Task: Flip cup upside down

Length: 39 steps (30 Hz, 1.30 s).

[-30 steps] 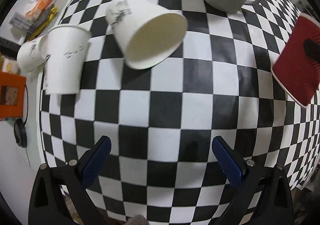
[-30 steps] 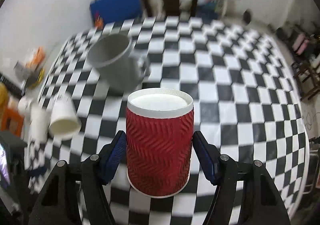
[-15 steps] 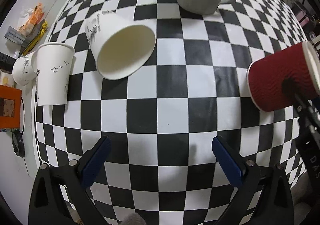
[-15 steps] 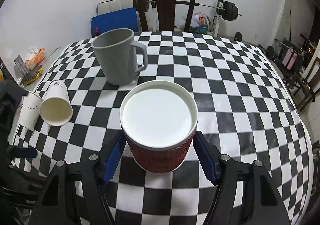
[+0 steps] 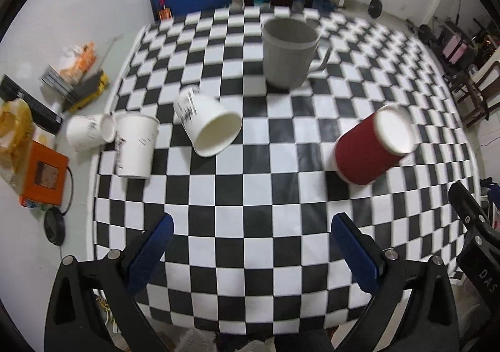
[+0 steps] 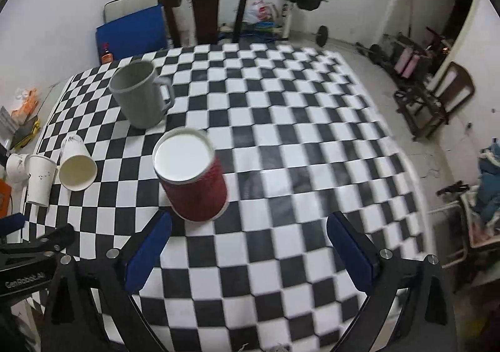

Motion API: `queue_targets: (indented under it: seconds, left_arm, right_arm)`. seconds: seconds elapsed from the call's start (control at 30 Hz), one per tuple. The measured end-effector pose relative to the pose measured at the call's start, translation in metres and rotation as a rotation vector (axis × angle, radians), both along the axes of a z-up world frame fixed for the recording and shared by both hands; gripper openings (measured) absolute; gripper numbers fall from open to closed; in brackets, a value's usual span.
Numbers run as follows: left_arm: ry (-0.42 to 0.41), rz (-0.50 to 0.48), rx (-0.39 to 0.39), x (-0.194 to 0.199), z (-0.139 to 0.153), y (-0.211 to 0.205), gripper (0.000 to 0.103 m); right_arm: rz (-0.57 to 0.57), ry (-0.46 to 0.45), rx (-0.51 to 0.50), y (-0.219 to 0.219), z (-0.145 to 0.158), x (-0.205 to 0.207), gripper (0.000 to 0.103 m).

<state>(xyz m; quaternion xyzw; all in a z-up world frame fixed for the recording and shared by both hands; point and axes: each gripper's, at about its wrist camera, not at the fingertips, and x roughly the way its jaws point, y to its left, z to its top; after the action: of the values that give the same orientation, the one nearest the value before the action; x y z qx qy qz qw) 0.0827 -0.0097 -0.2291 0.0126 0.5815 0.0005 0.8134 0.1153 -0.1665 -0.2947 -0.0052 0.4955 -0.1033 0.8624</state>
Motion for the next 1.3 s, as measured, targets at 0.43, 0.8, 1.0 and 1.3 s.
queue_targets:
  seconds: [0.43,0.8,1.0,1.3]
  left_arm:
    - [-0.19,-0.022,-0.016,-0.042,0.111,0.011,0.103]
    - [-0.232,-0.014,-0.055,-0.086,0.17,0.016,0.103]
    - [-0.228,-0.013,-0.047,-0.098,0.182,0.017,0.103]
    - [-0.232,-0.017,-0.04,-0.104,0.187,0.016,0.103]
  right_arm:
    - [-0.014,-0.007,-0.058,-0.003,0.137,-0.079,0.101]
    - [-0.012,-0.048,-0.045,0.003,0.217,-0.129,0.101]
    - [0.003,-0.068,-0.036,0.007,0.241,-0.146,0.101]
    - [0.002,-0.092,-0.052,0.009,0.262,-0.158,0.101]
